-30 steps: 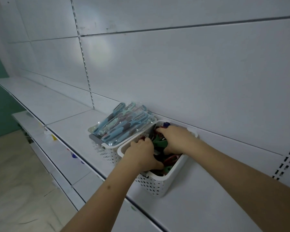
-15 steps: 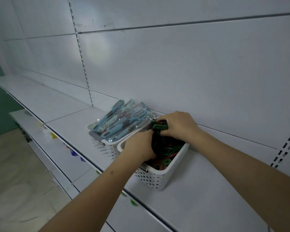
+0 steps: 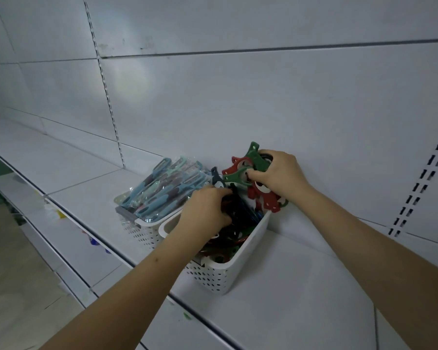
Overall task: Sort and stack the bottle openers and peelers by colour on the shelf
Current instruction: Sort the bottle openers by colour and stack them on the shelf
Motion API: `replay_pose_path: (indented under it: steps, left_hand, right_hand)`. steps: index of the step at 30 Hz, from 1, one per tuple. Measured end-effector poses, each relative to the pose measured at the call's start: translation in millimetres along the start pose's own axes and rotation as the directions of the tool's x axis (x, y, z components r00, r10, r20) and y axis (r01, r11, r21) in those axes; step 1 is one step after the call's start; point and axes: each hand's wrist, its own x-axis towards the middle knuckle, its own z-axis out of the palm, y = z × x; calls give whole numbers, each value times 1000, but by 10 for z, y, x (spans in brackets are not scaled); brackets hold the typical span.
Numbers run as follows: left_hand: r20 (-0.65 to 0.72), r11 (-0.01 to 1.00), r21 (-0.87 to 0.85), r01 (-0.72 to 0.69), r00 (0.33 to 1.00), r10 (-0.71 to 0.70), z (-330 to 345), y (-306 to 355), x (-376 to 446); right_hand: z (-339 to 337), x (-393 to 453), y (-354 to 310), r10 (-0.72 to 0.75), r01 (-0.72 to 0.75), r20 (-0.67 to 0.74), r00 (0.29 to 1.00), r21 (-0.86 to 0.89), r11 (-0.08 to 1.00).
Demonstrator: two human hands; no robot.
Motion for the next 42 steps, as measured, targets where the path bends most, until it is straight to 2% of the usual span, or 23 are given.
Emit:
replay_pose_path:
  steps: [2,6,12,15,19,22,24,27,30,33,38,42]
  left_hand:
    - [15,986,-161,51,999,-49,-110,24,35]
    - [-15,924,-371,97,994,-110,-244,59,34]
    - [-64,773,-634,15,995,-72,-348,581,-120]
    - [-1,648,-761,24,999,-37,-222,962,-266]
    - [160,496,-860,119,986,40,194,1494,-433]
    - [208,506,-856,104,966,153,647,1917,-533]
    - [221,562,-825,51,946,238,983,2173,-593]
    - [223,640,-764,-88,894,388,1353,2516,-689]
    - [200,686,-689,-235,847,492,1525,2779,-747]
    - [143,705,-609,-363,825,547,1675,2893,-719]
    - [84,716,-573,-399,840,536,1868,2902,-718]
    - [25,654,-652,-383,851,524,1958,2828,-736]
  right_hand:
    - [-99,-25,36,44,-40,-59,997,70,997]
    - [-329,-123,105,145,-115,-142,979,198,974]
    - [-808,-595,243,257,-156,-189,948,427,891]
    - [-1147,-984,380,322,-179,-232,918,482,858]
    - [-1603,-1646,711,431,-260,-261,864,503,824]
    - [-1861,-2165,1031,522,-376,-270,809,444,813]
    - [-1979,-2486,1256,588,-455,-276,761,420,786]
    - [-2106,-2854,1572,675,-542,-283,681,425,725]
    - [-2238,-3082,1857,720,-599,-247,648,418,683]
    - [-2329,-3258,2120,693,-604,-241,680,353,715]
    - [-2361,-3455,2354,579,-598,-288,763,25,801]
    - [-2302,-3517,2518,517,-553,-287,806,-57,831]
